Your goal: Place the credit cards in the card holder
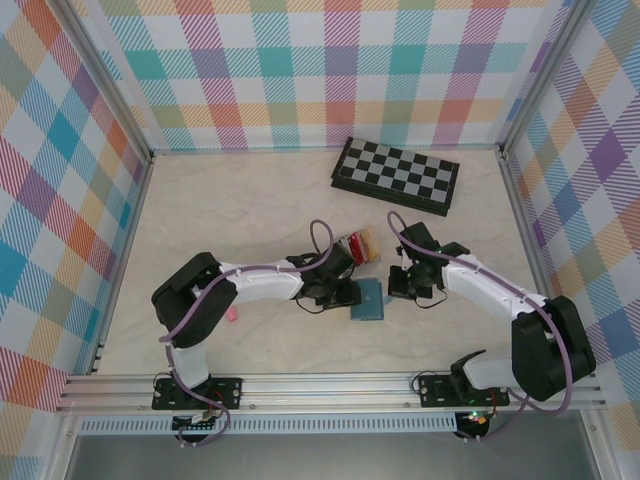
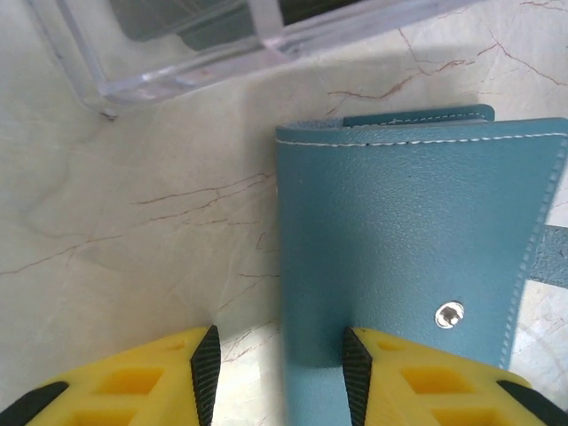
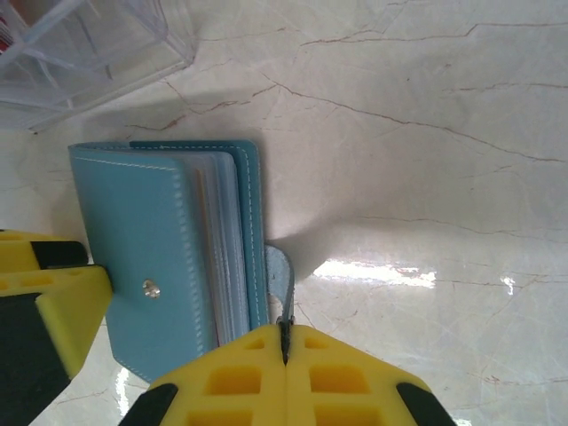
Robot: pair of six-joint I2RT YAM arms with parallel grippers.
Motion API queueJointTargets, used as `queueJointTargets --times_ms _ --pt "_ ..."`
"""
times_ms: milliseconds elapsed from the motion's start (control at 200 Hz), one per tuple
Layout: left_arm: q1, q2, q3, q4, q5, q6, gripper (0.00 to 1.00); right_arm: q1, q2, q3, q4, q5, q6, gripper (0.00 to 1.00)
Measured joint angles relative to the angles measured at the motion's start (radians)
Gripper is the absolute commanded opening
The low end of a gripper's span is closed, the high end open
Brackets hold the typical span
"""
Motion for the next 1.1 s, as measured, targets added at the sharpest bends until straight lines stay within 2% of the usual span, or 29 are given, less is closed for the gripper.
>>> queueJointTargets --times_ms 200,595,1100 --pt "-0.001 0.013 0.016 -0.007 0.000 0.000 0.41 -0.001 -0.012 0.000 0.005 -0.032 0.001 0.02" --pt "-0.006 0.026 0.031 -0.011 -0.003 0.000 0.38 -0.001 0.020 0.000 0.094 -0.200 0.028 0.00" --pt "-0.008 0.034 0.040 -0.011 0.000 0.000 0.37 0.007 0.129 0.002 0.140 -0.258 0.032 0.00"
